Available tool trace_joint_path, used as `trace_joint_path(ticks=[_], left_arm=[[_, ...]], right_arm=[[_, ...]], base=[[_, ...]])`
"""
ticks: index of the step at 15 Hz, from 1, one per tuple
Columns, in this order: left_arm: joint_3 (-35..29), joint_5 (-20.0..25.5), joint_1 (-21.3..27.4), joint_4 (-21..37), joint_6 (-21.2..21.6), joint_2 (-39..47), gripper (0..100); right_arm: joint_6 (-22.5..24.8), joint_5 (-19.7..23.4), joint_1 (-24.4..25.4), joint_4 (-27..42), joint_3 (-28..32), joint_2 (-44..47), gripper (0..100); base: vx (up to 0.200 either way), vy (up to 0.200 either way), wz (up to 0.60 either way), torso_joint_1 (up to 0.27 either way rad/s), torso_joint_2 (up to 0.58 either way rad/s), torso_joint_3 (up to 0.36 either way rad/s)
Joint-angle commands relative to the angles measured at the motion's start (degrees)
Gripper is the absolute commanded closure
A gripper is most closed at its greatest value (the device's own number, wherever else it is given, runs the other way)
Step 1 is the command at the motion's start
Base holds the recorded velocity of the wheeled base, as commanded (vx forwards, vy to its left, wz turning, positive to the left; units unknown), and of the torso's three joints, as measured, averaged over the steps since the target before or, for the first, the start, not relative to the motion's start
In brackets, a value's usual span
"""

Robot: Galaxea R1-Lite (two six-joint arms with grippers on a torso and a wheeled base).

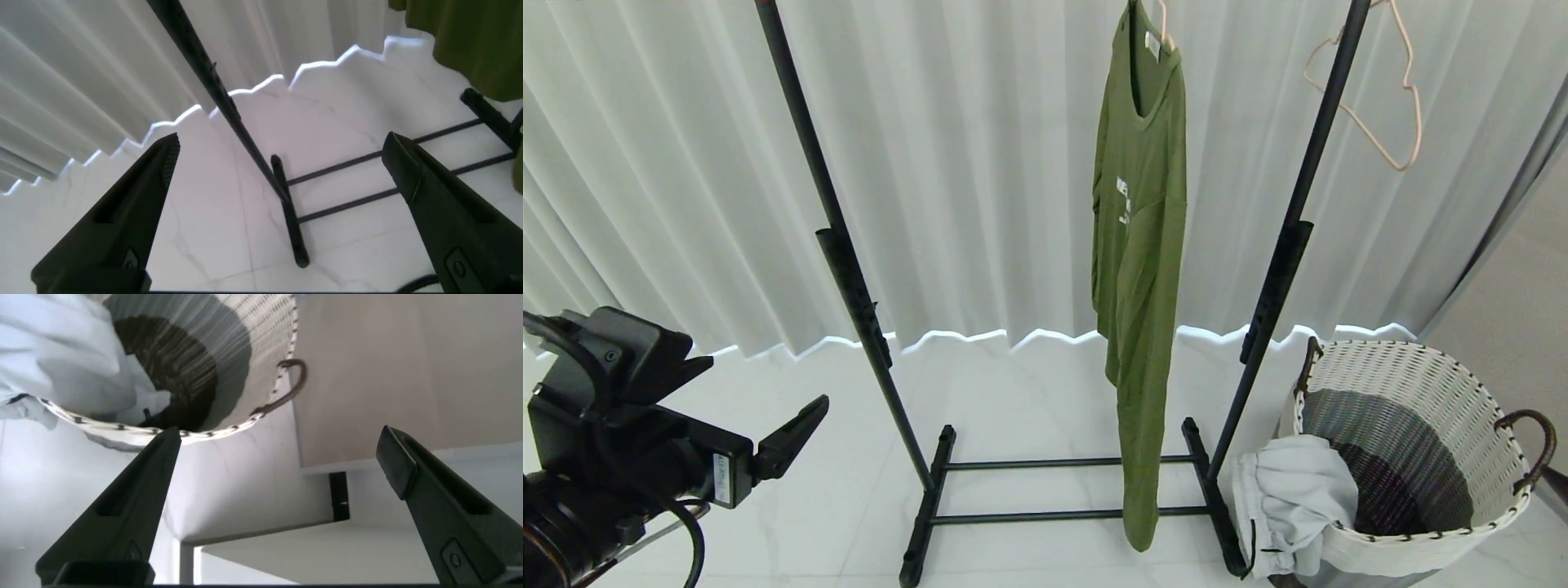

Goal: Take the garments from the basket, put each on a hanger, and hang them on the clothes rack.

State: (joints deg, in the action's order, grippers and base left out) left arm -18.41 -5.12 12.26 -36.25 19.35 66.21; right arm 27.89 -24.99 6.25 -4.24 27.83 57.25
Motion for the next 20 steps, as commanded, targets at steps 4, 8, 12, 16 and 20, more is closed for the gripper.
trace_joint_path(ticks=[4, 8, 12, 16, 20], left_arm=[[0.0, -0.1, 2.3, 0.0, 0.0, 0.9, 0], [0.0, -0.1, 3.2, 0.0, -0.1, 1.5, 0], [0.0, -0.1, 4.2, 0.0, -0.1, 1.9, 0], [0.0, -0.2, 5.4, 0.0, -0.1, 1.8, 0], [0.2, -0.9, 8.0, 0.0, -0.1, 1.3, 0]], right_arm=[[0.4, 0.3, 0.3, -3.1, -2.1, 0.5, 0], [0.7, 5.7, 0.6, -4.7, -5.0, 0.9, 0], [1.3, 10.3, 4.6, -7.9, -6.1, 9.5, 0], [1.4, 14.7, 11.7, -15.3, -6.6, 24.5, 0], [3.3, 19.9, 13.2, -19.0, -6.8, 38.4, 0]], base=[[0.200, 0.000, 0.00, -0.015, 0.11, 0.082], [0.200, 0.000, 0.00, 0.005, 0.01, 0.018], [0.100, 0.000, 0.00, 0.000, 0.00, 0.002], [0.000, 0.000, 0.00, 0.000, 0.00, 0.000], [0.000, 0.000, 0.00, 0.000, 0.00, 0.000]])
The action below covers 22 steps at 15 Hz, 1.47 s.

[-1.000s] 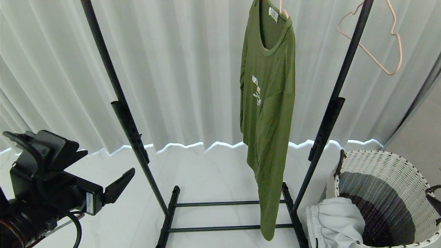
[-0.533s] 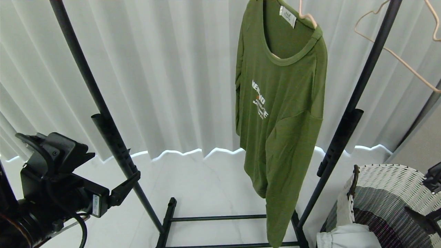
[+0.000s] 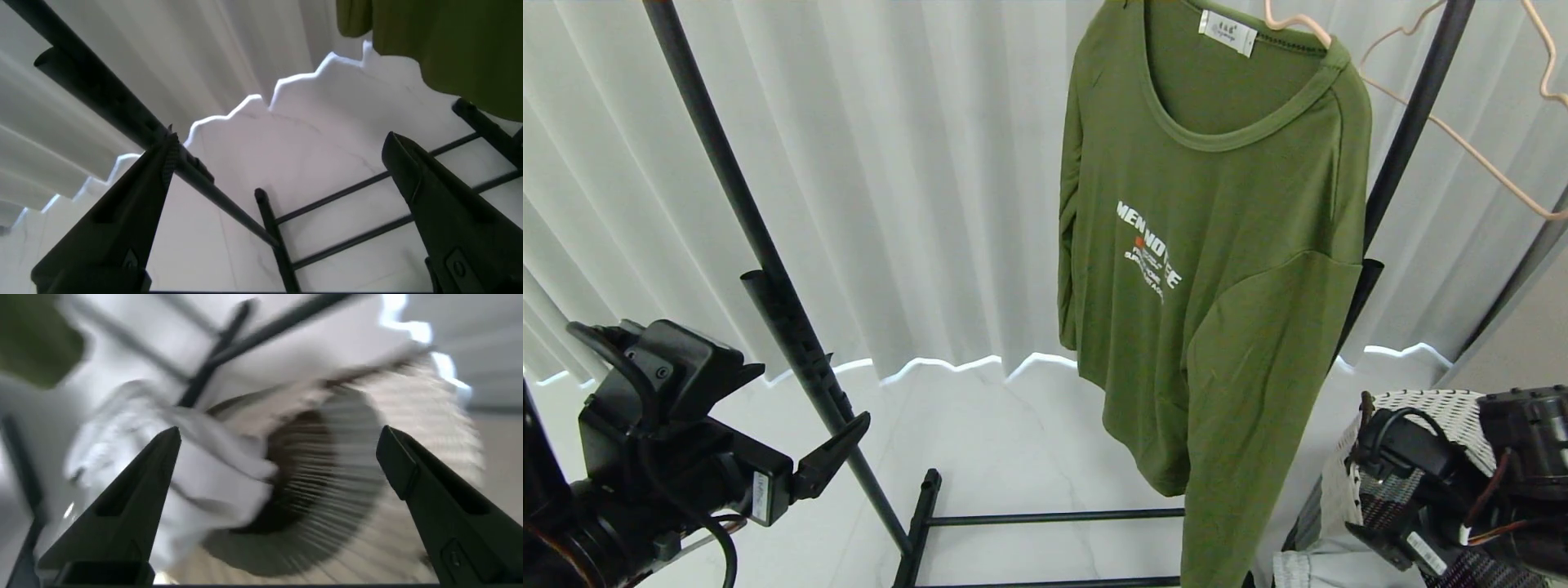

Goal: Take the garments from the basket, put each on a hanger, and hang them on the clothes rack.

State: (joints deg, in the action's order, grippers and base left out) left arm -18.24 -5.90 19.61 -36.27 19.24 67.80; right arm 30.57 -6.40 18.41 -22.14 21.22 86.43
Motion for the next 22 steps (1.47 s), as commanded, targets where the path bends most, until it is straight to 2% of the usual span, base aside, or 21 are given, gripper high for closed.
trace_joint_path(ticks=[1, 3, 5, 9, 12, 15, 16, 22], left_arm=[[0.0, -0.9, 0.8, 0.0, 0.0, -0.3, 0], [0.0, -1.2, 0.8, 0.0, 0.0, -0.5, 0], [0.2, -1.2, 0.8, 0.0, 0.1, -0.7, 0], [0.4, -1.3, 3.1, 0.0, 0.1, 0.0, 0], [0.5, -3.9, 4.8, 0.1, 0.1, 0.3, 0], [2.2, -4.2, 4.9, 0.0, 0.1, -0.2, 0], [2.2, -4.2, 4.9, 0.0, 0.1, -0.3, 0], [2.2, -4.2, 4.9, 0.0, 0.1, -0.5, 0]], right_arm=[[0.6, 1.2, 0.9, -1.1, -0.3, 11.5, 0], [0.6, 1.2, 0.7, -1.9, -0.2, 15.5, 0], [0.7, 1.2, 0.7, -7.9, -0.4, 21.0, 0], [1.9, 1.0, 0.4, -8.4, -0.1, 23.5, 0], [1.9, -2.1, 0.2, -10.0, 0.0, 26.1, 0], [1.9, -2.8, 0.2, -10.6, -0.3, 26.4, 0], [1.9, -2.9, 0.2, -10.6, -0.3, 26.4, 100], [1.9, -3.0, 0.4, -10.6, -0.6, 24.6, 100]], base=[[0.000, 0.000, 0.00, 0.000, 0.00, 0.000], [0.000, 0.000, 0.00, 0.000, 0.00, 0.000], [0.000, 0.000, 0.00, 0.000, 0.00, 0.000], [0.000, 0.000, 0.00, 0.000, 0.00, 0.000], [0.000, 0.000, 0.00, 0.000, 0.00, 0.000], [0.000, 0.000, 0.00, 0.000, 0.00, 0.000], [0.000, 0.000, 0.00, 0.000, 0.00, 0.000], [0.000, 0.000, 0.00, 0.000, 0.00, 0.000]])
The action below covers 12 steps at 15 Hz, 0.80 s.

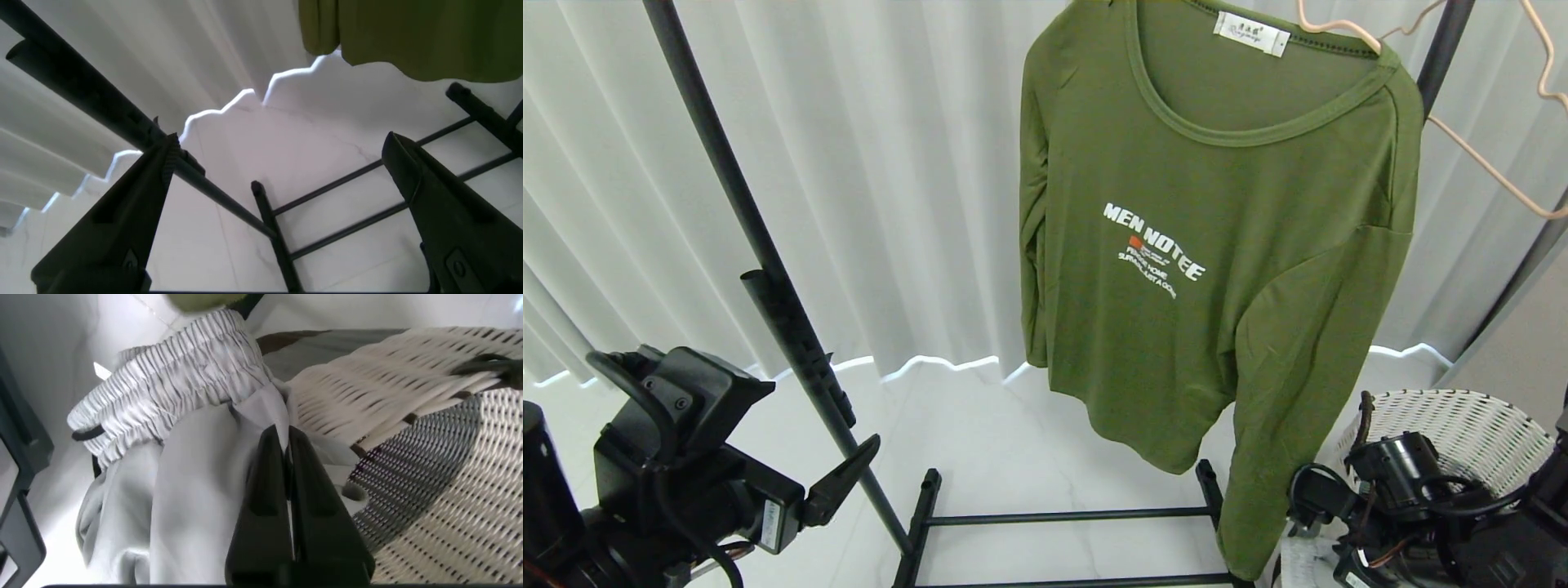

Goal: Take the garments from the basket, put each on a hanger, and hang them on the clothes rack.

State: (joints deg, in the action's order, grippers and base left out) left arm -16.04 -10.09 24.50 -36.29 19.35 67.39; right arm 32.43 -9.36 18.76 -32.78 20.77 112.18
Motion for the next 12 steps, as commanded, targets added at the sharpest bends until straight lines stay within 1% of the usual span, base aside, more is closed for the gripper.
trace_joint_path(ticks=[1, 2, 5, 9, 10, 11, 12], left_arm=[[0.0, 0.0, 0.0, 0.0, 0.0, -0.1, 0], [0.0, 0.0, 0.0, 0.0, -0.1, -0.1, 0], [0.8, 0.0, 0.0, -0.1, -0.1, -0.2, 0], [1.3, 0.0, 0.1, -0.1, -0.1, -1.1, 0], [1.2, 0.1, 0.1, -0.1, -0.1, -1.0, 0], [1.2, 0.1, 0.1, -0.1, -0.1, -1.0, 0], [1.3, 0.1, 0.4, -0.1, 0.0, -1.0, 0]], right_arm=[[-0.2, 0.0, 0.0, 0.0, -0.4, -2.3, 100], [-0.2, 0.0, 0.0, -0.1, -0.7, -3.2, 100], [-0.3, 0.2, 0.0, -0.1, -3.4, -11.8, 100], [-0.2, 0.4, 1.3, 0.8, -3.5, -28.6, 100], [-0.2, 0.4, 1.7, 1.3, -3.4, -31.0, 100], [-0.2, 0.3, 2.4, 3.2, -3.1, -36.4, 100], [-0.2, 0.4, 2.6, 4.9, -2.7, -39.9, 100]], base=[[0.000, 0.000, 0.00, 0.000, 0.00, 0.000], [0.000, 0.000, 0.00, 0.000, 0.00, 0.000], [0.000, 0.000, 0.00, 0.000, 0.00, 0.000], [0.000, 0.000, 0.00, 0.000, 0.00, 0.000], [0.000, 0.000, 0.00, 0.000, 0.00, 0.000], [0.000, 0.000, 0.00, 0.000, 0.00, 0.000], [0.000, 0.000, 0.00, 0.000, 0.00, 0.000]])
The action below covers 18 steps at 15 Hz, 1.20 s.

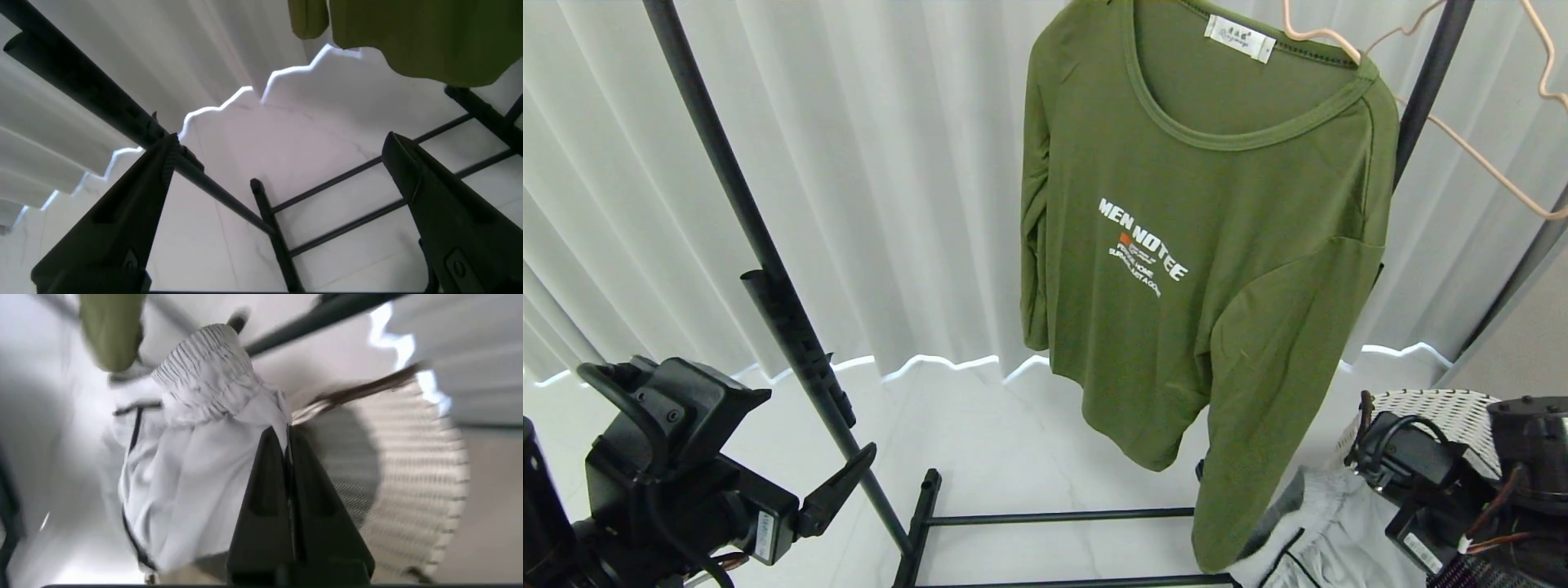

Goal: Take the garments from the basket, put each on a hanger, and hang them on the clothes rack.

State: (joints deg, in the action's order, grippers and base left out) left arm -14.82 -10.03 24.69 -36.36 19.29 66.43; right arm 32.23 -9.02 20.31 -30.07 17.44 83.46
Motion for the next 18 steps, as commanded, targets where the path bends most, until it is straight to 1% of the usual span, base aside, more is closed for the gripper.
trace_joint_path(ticks=[1, 3, 6, 7, 10, 13, 15, 16, 18], left_arm=[[0.1, 0.0, 0.4, 0.0, 0.1, -0.1, 0], [0.1, -0.1, 0.5, 0.0, 0.1, -0.1, 0], [0.4, -0.2, 0.5, 0.0, 0.8, -0.4, 0], [0.5, -0.2, 0.5, 0.0, 1.2, -0.6, 0], [0.5, -0.3, 0.5, 0.0, 1.3, -0.7, 0], [0.8, -0.2, 0.6, 0.0, 1.2, -0.7, 0], [0.9, 0.1, 1.3, 0.0, 1.1, -0.6, 0], [0.8, 0.3, 2.3, 0.0, 0.8, -0.5, 0], [0.4, 2.2, 5.2, -0.1, 0.0, 0.0, 0]], right_arm=[[0.0, 0.1, 1.1, 3.2, 1.1, -13.3, 100], [0.0, 0.2, 1.2, 7.0, 4.3, -20.0, 100], [-0.1, 0.3, 2.8, 11.4, 10.5, -24.4, 100], [-0.3, 0.3, 3.4, 12.5, 12.2, -25.1, 100], [-0.3, 0.3, 5.4, 14.1, 15.8, -26.2, 100], [-0.3, 0.3, 6.9, 14.3, 17.9, -26.2, 100], [-0.4, 0.3, 9.1, 14.3, 18.9, -26.2, 100], [-0.6, 0.3, 10.4, 14.3, 19.3, -26.2, 100], [-2.2, 0.3, 11.9, 14.3, 20.1, -26.2, 100]], base=[[0.000, 0.000, 0.00, 0.000, 0.00, 0.000], [0.000, 0.000, 0.00, 0.000, 0.00, 0.000], [0.000, 0.000, 0.00, 0.000, 0.00, 0.000], [0.000, 0.000, 0.00, 0.000, 0.00, 0.000], [-0.200, 0.000, 0.00, 0.004, 0.00, -0.001], [-0.200, 0.000, 0.00, -0.001, 0.00, 0.002], [0.000, 0.000, 0.00, 0.000, 0.00, 0.000], [0.000, 0.000, 0.00, 0.000, 0.00, 0.000], [0.000, 0.000, 0.00, 0.000, 0.00, 0.000]])
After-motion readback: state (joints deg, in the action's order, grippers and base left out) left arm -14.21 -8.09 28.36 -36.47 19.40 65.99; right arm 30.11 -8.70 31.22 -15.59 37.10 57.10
